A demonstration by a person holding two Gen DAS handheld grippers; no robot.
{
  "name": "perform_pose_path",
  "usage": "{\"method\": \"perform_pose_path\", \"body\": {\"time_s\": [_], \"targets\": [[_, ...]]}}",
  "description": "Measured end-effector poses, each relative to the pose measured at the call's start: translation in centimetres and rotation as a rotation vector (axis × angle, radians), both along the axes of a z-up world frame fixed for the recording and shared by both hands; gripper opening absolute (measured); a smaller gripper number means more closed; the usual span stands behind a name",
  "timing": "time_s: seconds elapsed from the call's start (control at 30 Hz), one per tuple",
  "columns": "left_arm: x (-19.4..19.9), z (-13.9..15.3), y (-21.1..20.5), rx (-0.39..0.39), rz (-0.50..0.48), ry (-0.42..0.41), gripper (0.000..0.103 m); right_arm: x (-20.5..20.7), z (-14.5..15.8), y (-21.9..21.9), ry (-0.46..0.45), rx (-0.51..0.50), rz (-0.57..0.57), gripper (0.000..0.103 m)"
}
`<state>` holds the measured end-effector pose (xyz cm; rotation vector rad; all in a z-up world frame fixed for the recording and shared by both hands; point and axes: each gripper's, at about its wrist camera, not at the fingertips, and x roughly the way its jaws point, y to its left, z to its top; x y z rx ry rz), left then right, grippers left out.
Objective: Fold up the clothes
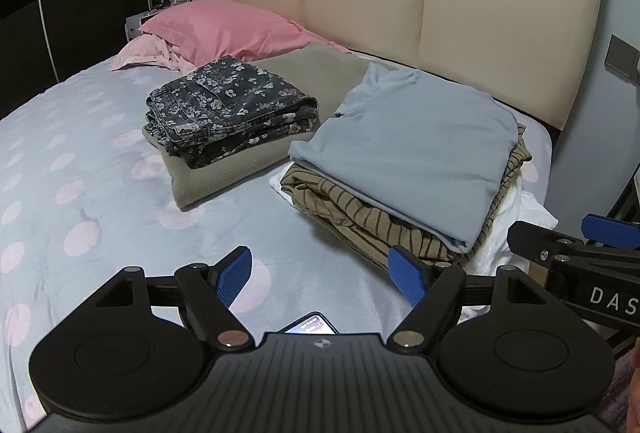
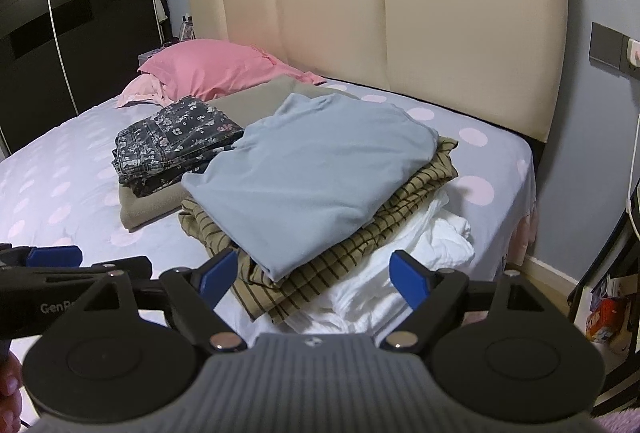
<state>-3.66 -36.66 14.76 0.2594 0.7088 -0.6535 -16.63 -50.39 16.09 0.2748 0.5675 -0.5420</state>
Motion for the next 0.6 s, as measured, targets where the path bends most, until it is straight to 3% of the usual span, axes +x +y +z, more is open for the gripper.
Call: {"method": "perform_pose_path", "body": {"time_s": [0.6], "targets": [[-0.28,0.38,0.04,-0.010,-0.014,-0.015,0.074,0.01,0.26,0.29,-0.014,-0.017,-0.002,0.085]]}}
